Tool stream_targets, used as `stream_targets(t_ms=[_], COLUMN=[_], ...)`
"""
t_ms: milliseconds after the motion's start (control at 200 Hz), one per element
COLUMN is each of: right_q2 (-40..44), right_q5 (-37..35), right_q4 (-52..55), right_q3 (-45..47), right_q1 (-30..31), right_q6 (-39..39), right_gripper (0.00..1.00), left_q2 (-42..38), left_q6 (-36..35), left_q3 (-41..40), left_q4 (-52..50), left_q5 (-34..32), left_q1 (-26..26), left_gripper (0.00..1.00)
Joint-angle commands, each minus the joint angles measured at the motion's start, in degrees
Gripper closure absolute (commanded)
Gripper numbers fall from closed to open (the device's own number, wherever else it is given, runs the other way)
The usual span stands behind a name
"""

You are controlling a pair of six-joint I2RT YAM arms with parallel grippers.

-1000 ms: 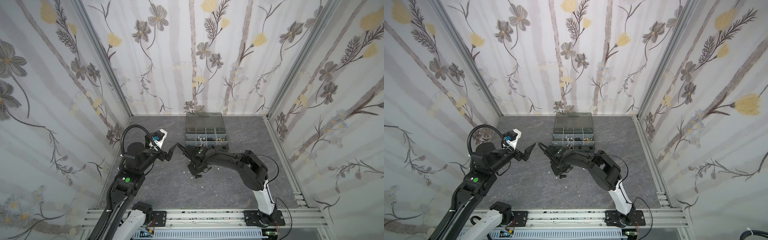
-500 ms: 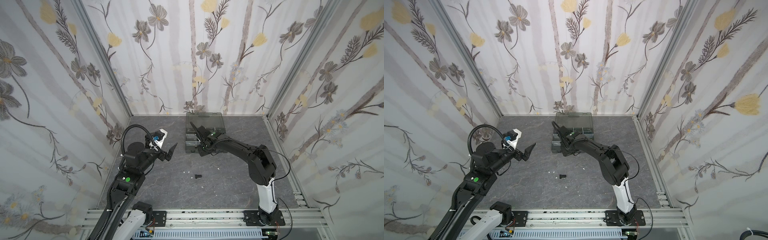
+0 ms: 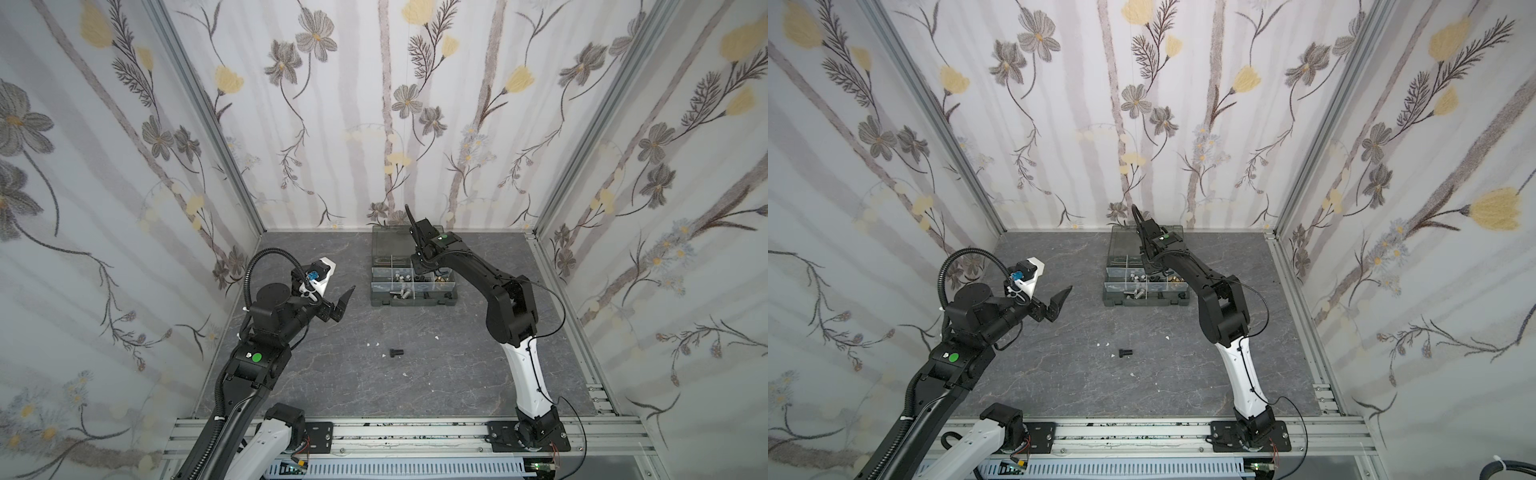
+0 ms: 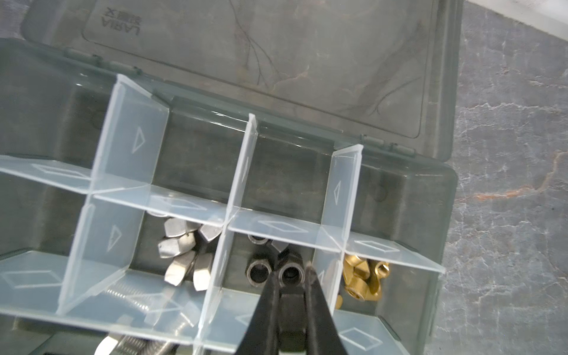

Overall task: Sort the screws and nuts into containers
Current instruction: Place the screw into the container, then pick up the screw from the center of the table.

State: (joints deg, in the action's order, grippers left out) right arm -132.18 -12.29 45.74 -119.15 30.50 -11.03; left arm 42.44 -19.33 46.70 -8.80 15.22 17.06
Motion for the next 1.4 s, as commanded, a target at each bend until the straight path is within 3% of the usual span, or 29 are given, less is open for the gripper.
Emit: stream_targets(t_ms=[0, 290, 500, 869, 1074, 1394], right_q2=[-1.47, -3.07, -2.74, 2.22, 11.22, 25.45], right_q5=[-0.18, -0.05, 0.24, 0.87, 1.09, 10.99], right_q4=[0.56, 0.84, 1.15, 2.64, 2.51, -2.25], right_q3=[-0.82, -0.64, -0.29, 0.57, 11.80, 34.33], right_q1=[-0.63, -0.69, -0.63, 0.38, 3.16, 13.44], right_q6=[1.34, 2.06, 2.59, 4.07, 4.54, 9.41], right_gripper=[0.91, 0.91, 0.78, 0.70, 0.65, 0.56], left_q2=[0.17, 0.72, 0.78, 0.89, 0.54, 2.13], left_q6=[-0.44, -0.44, -0.44, -0.44, -0.46, -0.36], left_q3=[0.01, 0.15, 0.15, 0.17, 0.02, 0.48], left_q4=[1.85, 1.77, 1.77, 1.68, 1.76, 1.76], left_q5=[-0.10, -0.08, 0.07, -0.04, -0.02, 0.84], left_q1=[-0.01, -0.09, -0.08, -0.09, -0.05, -0.09], left_gripper=[0.00, 0.00, 0.00, 0.00, 0.00, 0.00])
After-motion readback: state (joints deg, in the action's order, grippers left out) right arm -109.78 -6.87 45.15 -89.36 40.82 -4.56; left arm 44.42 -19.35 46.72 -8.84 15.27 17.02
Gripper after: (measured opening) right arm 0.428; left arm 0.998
